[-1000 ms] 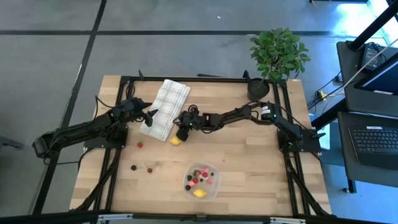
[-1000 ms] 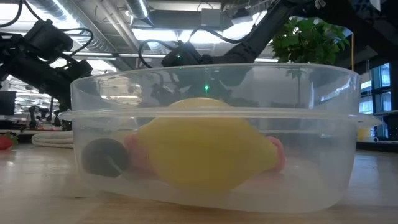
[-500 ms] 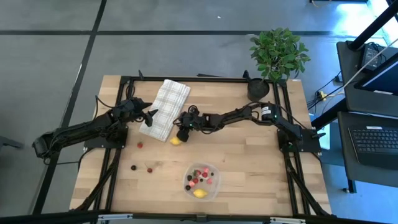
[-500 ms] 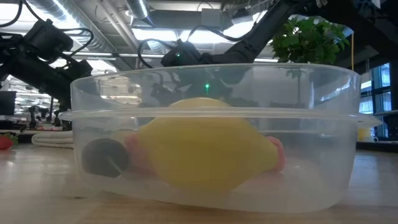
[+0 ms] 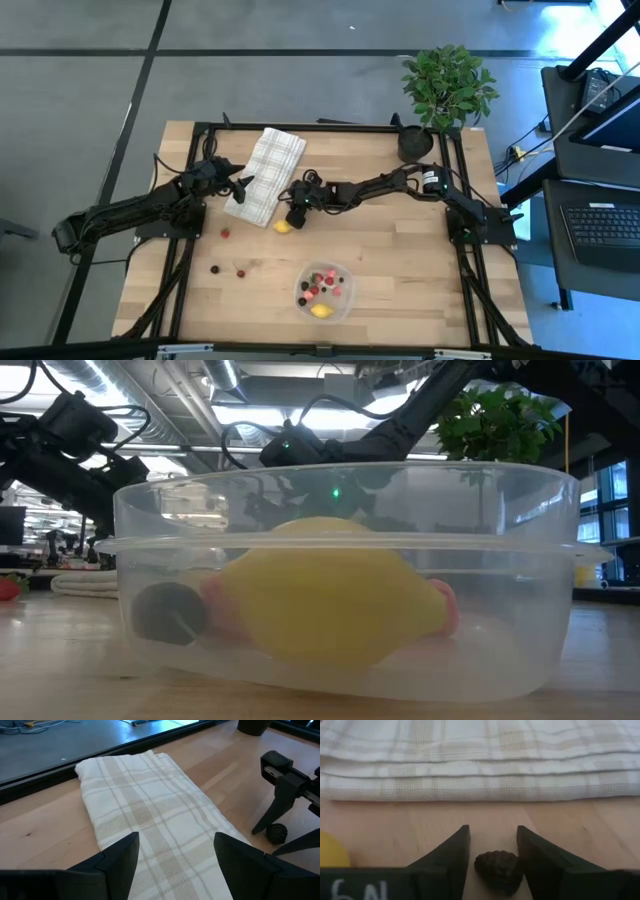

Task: Pick and placing Produce into tupperware
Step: Put the black raspberry into the transparent bin

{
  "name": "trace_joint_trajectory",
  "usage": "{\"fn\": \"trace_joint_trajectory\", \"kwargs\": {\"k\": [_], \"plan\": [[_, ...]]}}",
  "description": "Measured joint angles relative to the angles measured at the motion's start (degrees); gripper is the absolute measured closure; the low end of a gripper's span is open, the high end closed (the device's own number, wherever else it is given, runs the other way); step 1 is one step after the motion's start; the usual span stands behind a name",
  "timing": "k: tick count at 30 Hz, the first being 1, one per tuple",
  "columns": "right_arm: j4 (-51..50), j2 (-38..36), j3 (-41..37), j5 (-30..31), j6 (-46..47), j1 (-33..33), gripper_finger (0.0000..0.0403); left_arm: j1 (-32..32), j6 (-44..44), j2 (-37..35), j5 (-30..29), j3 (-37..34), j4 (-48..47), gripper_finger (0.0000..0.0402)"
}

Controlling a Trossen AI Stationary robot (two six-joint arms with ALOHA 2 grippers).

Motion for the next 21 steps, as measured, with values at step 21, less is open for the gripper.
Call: {"fn": "trace_joint_trajectory", "kwargs": {"k": [21], "plan": [[-2.42,-0.22,0.11,-1.35,2.80,0.00,0.0259,0.01,0.00,0.00,0.00,0.00,0.00,0.0151]]}}
